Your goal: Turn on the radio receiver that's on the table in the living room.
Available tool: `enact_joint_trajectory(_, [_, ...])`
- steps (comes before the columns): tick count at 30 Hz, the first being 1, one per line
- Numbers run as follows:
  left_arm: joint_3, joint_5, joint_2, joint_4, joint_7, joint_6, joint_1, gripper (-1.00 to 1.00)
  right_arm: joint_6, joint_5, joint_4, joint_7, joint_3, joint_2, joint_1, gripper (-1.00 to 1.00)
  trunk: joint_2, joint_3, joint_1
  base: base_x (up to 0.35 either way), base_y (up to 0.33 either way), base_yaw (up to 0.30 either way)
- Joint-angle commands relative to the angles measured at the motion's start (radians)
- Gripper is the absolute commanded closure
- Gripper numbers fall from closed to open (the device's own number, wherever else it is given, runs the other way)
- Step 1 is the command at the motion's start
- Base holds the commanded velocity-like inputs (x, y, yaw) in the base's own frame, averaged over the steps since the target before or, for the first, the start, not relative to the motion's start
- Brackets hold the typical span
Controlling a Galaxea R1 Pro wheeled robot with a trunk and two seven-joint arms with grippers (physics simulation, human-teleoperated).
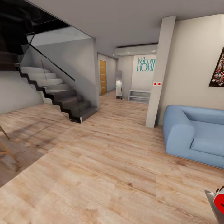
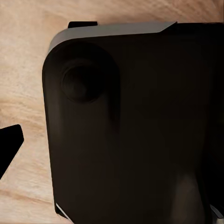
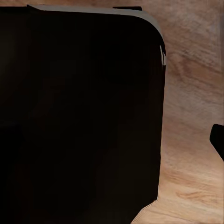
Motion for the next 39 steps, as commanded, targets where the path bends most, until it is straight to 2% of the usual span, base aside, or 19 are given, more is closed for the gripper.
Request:
enact_joint_trajectory(1, [0.0, 0.0, 0.0, 0.0, 0.0, 0.0, 0.0, -1.0, 0.0, 0.0, 0.0, 0.0, 0.0, 0.0, 0.0, -1.0, 0.0, 0.0, 0.0, 0.323, 0.0, -0.261])
enact_joint_trajectory(31, [0.0, 0.0, 0.0, 0.0, 0.0, 0.0, 0.0, -1.0, 0.0, 0.0, 0.0, 0.0, 0.0, 0.0, 0.0, -1.0, 0.0, 0.0, 0.0, 0.323, 0.0, -0.26])
enact_joint_trajectory(39, [0.0, 0.0, 0.0, 0.0, 0.0, -0.001, 0.0, -1.0, 0.0, 0.0, 0.0, 0.0, 0.0, 0.0, -0.001, -1.0, 0.0, 0.0, 0.0, 0.182, 0.0, -0.062])
